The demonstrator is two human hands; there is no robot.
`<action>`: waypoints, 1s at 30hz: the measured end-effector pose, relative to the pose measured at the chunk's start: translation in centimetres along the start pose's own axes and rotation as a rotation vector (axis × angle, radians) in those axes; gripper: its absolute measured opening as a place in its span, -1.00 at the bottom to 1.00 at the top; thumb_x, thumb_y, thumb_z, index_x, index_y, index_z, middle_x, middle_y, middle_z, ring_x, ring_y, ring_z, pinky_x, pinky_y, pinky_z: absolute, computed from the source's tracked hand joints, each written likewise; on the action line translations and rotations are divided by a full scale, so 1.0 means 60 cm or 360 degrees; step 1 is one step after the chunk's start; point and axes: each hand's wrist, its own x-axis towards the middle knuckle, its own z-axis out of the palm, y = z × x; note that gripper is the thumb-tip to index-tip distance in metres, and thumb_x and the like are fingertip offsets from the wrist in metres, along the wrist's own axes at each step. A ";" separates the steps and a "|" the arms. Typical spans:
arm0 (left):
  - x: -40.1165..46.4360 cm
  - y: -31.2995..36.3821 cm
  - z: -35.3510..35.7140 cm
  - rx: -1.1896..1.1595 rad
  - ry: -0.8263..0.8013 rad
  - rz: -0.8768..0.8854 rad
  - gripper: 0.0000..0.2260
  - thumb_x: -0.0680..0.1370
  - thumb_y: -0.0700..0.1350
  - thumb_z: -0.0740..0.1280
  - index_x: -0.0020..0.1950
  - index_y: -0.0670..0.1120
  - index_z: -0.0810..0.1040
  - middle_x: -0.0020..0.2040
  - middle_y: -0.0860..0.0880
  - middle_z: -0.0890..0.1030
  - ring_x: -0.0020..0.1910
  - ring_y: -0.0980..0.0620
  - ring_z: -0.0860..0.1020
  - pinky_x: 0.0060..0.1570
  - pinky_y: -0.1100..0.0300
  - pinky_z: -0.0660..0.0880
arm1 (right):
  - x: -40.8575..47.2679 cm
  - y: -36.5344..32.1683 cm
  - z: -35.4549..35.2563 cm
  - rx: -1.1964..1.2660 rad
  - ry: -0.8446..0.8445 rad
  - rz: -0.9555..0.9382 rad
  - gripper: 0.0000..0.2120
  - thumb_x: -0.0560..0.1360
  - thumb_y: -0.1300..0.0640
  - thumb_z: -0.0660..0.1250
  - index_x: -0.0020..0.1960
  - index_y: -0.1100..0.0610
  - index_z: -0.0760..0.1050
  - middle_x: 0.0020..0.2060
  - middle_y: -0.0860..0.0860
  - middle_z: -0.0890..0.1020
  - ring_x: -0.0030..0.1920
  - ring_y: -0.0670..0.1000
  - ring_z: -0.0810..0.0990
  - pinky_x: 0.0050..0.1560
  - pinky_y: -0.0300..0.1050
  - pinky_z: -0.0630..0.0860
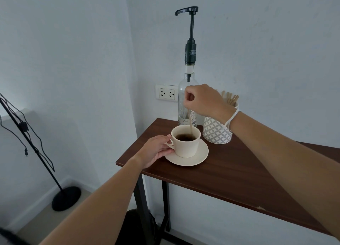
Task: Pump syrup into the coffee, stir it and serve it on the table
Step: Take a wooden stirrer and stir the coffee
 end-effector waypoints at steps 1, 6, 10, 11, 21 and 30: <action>0.000 0.000 0.000 -0.0004 -0.0002 0.0005 -0.70 0.57 -0.12 0.28 0.21 -0.28 0.48 0.21 -0.26 0.57 0.18 -0.10 0.59 0.18 0.09 0.54 | -0.001 -0.001 -0.001 0.0036 -0.0040 0.0009 -0.93 0.40 0.19 0.26 -0.27 0.12 0.46 -0.40 -0.09 0.50 -0.34 -0.06 0.45 -0.28 -0.18 0.39; 0.000 -0.001 -0.005 -0.0010 -0.0004 -0.0007 -0.67 0.57 -0.12 0.29 0.24 -0.30 0.47 0.23 -0.26 0.56 0.20 -0.12 0.57 0.23 0.03 0.50 | -0.001 -0.012 0.000 0.0533 -0.0110 0.0042 -0.87 0.44 0.23 0.25 -0.27 0.10 0.46 -0.30 0.01 0.62 -0.49 -0.14 0.50 -0.32 -0.16 0.49; 0.000 -0.002 -0.006 -0.0019 0.0014 -0.0007 -0.72 0.57 -0.12 0.29 0.18 -0.28 0.49 0.24 -0.26 0.55 0.21 -0.12 0.56 0.23 0.03 0.50 | 0.001 -0.004 0.004 0.0070 -0.0006 0.0015 -0.93 0.41 0.19 0.25 -0.22 0.14 0.48 -0.31 -0.02 0.56 -0.30 -0.03 0.49 -0.29 -0.17 0.40; 0.000 -0.002 -0.005 -0.0015 0.0012 -0.0008 -0.71 0.57 -0.12 0.29 0.19 -0.28 0.49 0.24 -0.26 0.54 0.21 -0.12 0.56 0.22 0.04 0.51 | -0.001 -0.002 0.002 0.0037 -0.0028 0.0029 -0.94 0.38 0.18 0.26 -0.24 0.15 0.48 -0.33 -0.02 0.55 -0.30 -0.03 0.47 -0.30 -0.18 0.38; -0.001 0.000 0.000 -0.0005 0.0007 -0.0009 -0.66 0.58 -0.13 0.28 0.27 -0.31 0.45 0.24 -0.26 0.55 0.21 -0.12 0.56 0.23 0.04 0.49 | -0.001 -0.004 0.003 0.0089 -0.0038 0.0043 -0.95 0.38 0.18 0.26 -0.26 0.13 0.46 -0.34 -0.03 0.55 -0.28 0.00 0.51 -0.28 -0.16 0.41; 0.003 -0.002 -0.004 0.0022 -0.0004 0.0001 -0.64 0.57 -0.11 0.28 0.26 -0.33 0.45 0.24 -0.26 0.55 0.19 -0.11 0.57 0.23 0.03 0.50 | 0.001 -0.008 0.001 0.0178 0.0018 0.0048 -0.93 0.42 0.19 0.24 -0.23 0.11 0.47 -0.32 -0.07 0.55 -0.24 0.00 0.53 -0.23 -0.13 0.45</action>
